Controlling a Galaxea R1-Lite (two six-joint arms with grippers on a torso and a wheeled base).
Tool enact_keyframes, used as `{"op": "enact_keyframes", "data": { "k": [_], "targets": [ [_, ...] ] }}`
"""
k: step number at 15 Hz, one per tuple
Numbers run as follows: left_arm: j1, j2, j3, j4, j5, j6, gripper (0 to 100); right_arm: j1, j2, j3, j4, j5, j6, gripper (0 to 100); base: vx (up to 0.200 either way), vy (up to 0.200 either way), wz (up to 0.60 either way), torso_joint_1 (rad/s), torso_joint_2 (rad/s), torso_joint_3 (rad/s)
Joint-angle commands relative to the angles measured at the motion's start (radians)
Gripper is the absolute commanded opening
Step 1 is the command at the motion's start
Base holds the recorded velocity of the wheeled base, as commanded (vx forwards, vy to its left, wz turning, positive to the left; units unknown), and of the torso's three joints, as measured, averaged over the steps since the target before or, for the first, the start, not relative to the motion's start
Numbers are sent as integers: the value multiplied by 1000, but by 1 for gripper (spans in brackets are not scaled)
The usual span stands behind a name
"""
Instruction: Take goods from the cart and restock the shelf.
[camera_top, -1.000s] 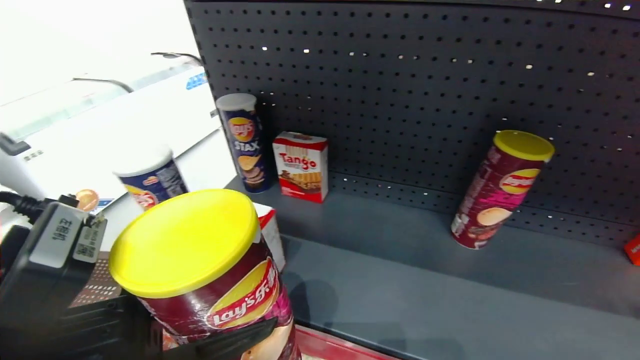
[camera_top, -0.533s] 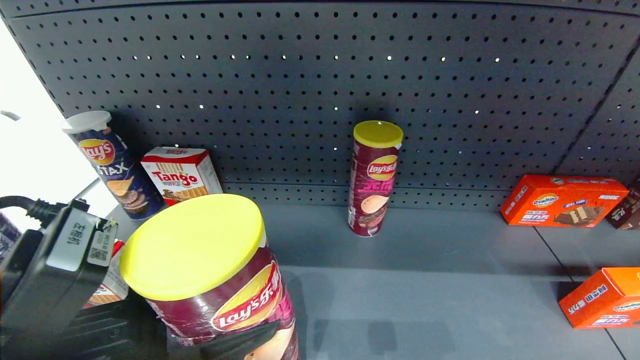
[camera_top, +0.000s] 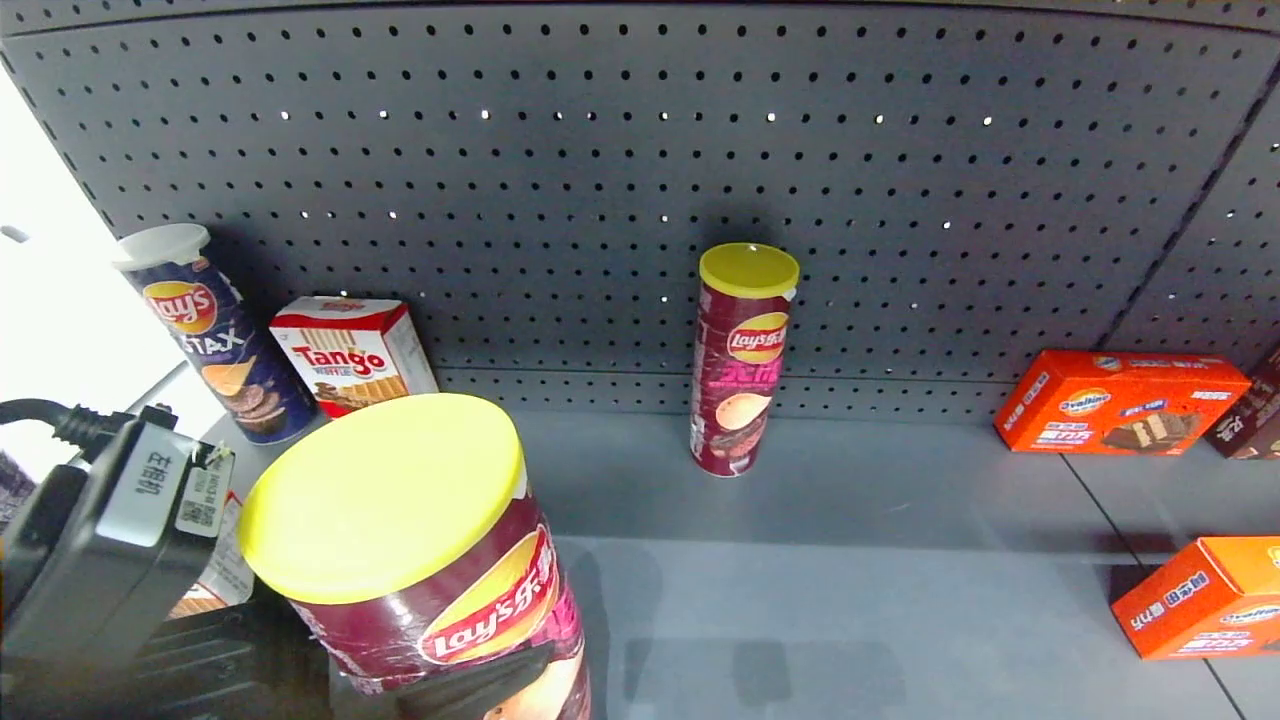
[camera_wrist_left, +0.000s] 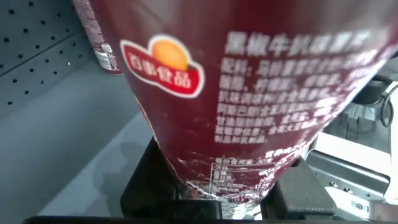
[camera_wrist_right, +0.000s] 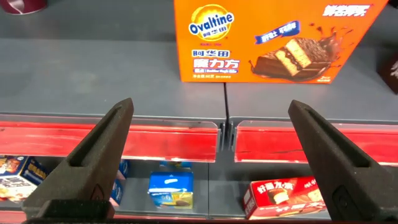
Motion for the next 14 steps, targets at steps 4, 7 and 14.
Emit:
{"op": "enact_keyframes", "data": {
  "k": [4,7,14],
  "targets": [
    [2,-1,0,-1,-18,0,0,0,4,-2,3,22,-20,100,0,0,0,0,0,0],
    [4,-1,-3,-4,-26,0,0,21,288,-245,6,72,42,100,0,0,0,0,0,0],
    [7,-39,36,4,-20,-3,0,317,725,-426,-255,213,-41,100,0,0,0,0,0,0]
  ]
}}
